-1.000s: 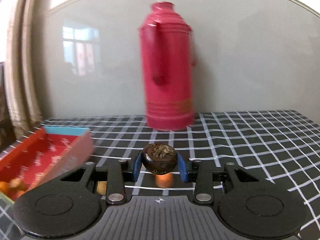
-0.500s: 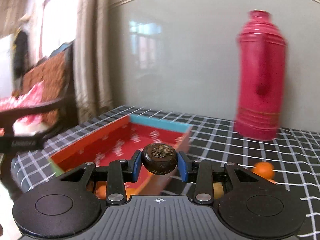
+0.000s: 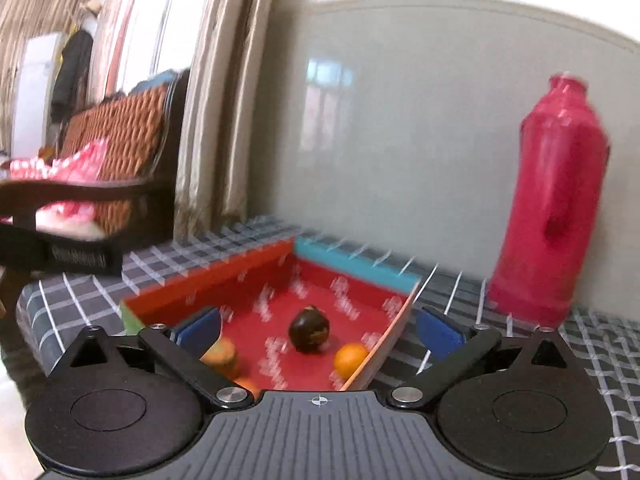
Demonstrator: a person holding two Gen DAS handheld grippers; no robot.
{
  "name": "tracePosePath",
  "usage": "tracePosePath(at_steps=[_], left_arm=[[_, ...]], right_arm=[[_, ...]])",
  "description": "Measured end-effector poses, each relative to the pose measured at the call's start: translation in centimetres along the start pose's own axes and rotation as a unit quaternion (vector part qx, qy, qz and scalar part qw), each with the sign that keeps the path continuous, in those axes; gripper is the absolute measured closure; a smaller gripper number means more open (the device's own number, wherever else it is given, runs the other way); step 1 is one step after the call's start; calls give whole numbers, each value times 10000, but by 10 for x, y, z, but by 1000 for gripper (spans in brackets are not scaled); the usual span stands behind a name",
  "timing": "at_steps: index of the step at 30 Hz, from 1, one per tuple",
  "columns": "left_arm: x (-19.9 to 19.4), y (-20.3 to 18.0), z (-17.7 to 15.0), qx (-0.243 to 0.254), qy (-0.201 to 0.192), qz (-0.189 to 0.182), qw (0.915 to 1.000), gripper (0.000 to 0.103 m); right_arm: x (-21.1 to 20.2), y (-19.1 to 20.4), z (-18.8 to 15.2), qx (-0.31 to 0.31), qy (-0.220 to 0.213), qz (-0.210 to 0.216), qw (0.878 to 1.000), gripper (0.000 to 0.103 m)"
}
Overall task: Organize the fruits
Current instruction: 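Move the left tool to the tan round fruit and close on it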
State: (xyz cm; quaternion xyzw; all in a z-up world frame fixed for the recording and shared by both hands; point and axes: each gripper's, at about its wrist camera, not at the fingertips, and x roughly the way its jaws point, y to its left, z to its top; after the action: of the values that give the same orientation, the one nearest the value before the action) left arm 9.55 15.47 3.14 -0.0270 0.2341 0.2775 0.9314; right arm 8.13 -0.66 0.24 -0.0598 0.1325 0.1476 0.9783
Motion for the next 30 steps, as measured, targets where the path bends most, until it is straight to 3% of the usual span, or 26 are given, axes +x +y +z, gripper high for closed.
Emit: tracePosePath(at_steps=[8,14,17,22,24,30], left_arm=[[-10,-17,-3,138,-89,-153,9997,6],[-32,-42,-8,349,-360,-629,9968,6],[-46,-60,-13,496,-494,-977,9928,6],[-77,-93,-26,834,-884,-1630,9791,6],[-88,-109,-35,1020,-965,-1862,9724,6],[-108,-148,-60,1487,-906,-2304,9574,6]], right_arm=[[-19,-39,4,329,-24,-694,9970,0],[-42,-90,3,786,59,-1750,9814,0],[-52,-119,-3,1099,136,-2460,9629,0],[-73,-161,-15,1381,236,-3817,9136,0],[-81,-177,-21,1503,350,-4102,8988,0],[-102,-209,-34,1757,555,-4374,8802,0]])
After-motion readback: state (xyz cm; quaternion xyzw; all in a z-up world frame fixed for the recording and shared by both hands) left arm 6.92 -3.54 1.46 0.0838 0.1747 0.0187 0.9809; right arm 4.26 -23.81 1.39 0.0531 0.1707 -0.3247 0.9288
